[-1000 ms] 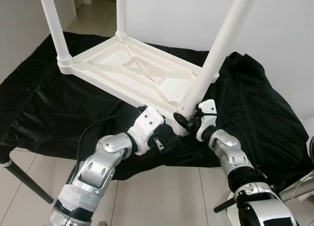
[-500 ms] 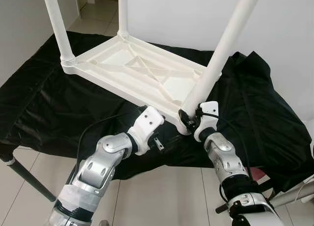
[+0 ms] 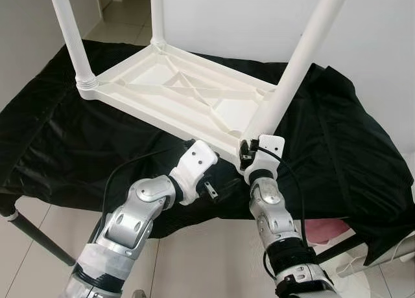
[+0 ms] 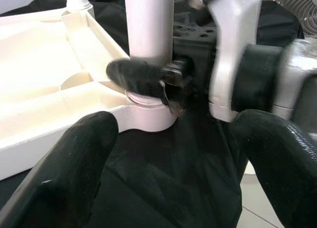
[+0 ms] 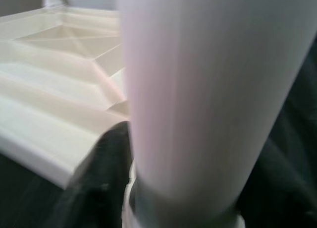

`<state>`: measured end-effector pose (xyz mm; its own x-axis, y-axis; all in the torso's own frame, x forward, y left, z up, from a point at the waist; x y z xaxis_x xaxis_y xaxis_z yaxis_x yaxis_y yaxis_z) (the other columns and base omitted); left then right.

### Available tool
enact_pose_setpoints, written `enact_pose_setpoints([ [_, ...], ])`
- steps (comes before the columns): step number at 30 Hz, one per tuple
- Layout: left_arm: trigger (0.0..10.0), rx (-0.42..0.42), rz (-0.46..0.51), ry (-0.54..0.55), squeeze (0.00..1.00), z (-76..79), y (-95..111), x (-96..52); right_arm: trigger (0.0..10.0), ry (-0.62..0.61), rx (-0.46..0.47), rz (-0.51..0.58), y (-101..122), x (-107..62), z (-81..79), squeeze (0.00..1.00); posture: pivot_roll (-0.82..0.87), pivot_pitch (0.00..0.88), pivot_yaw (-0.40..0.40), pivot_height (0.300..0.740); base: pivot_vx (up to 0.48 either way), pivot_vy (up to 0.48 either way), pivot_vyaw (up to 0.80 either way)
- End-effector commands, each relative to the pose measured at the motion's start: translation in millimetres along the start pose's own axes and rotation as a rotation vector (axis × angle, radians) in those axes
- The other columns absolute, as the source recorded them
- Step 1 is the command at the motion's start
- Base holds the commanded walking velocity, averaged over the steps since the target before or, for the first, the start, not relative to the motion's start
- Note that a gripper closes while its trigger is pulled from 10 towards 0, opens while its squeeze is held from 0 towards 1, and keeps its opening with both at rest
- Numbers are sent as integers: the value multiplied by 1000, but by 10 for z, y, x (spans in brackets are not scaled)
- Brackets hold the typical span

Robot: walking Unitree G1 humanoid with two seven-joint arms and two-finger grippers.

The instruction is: Building children table

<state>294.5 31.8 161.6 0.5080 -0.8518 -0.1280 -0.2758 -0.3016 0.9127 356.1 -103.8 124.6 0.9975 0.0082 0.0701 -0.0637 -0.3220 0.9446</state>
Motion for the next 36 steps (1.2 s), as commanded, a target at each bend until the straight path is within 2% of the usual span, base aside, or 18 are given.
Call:
enact_pose_setpoints([
  [1,10000,0,3,6,0,28,31,8,10000,52,23,-18,-33,-45,-33,1000,44,54,-80,740,0,0,0],
  [8,10000,-1,2,7,0,36,31,7,10000,55,0,0,17,-49,-12,1000,42,59,-85,740,0,0,0],
  [10,10000,-4,3,10,0,40,31,6,10000,81,-45,18,69,-72,67,1000,40,60,-88,740,0,0,0],
  [13,10000,-4,3,11,0,39,31,7,10000,104,-75,27,94,-85,100,1000,40,62,-88,740,0,0,0],
  [14,10000,-5,3,13,0,38,31,6,10000,128,-83,20,100,-97,151,180,39,61,-89,740,0,0,0],
  [15,10000,-5,3,14,0,37,31,5,10000,163,-98,19,122,-105,201,0,38,61,-89,740,0,0,0],
  [21,10000,-6,3,14,0,33,30,7,10000,288,-165,24,235,-84,327,0,33,61,-81,740,0,0,0],
  [25,10000,-3,6,10,0,31,43,15,10000,386,-190,-23,261,-27,365,0,32,57,-78,740,0,0,0],
  [31,10000,0,8,9,0,15,52,20,10000,547,-227,-116,166,-13,280,0,36,54,-73,740,0,0,0],
  [36,10000,2,7,11,0,9,54,17,10000,603,-257,-156,83,1,225,0,42,54,-76,740,0,0,0],
])
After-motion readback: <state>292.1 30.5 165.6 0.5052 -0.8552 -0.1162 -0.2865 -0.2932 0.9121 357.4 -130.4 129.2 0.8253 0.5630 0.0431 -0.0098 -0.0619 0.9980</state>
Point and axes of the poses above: a point about 5 cm out from each wrist's last joint towards the gripper, its own x axis pointing out of the wrist towards the gripper, its own y axis along the axis of the wrist's last joint, z = x × y, the point moved 3 cm from there along x, pointing out of the wrist towards the gripper, and after that the axes turned 12 degrees about x, right-handed, at the moved point
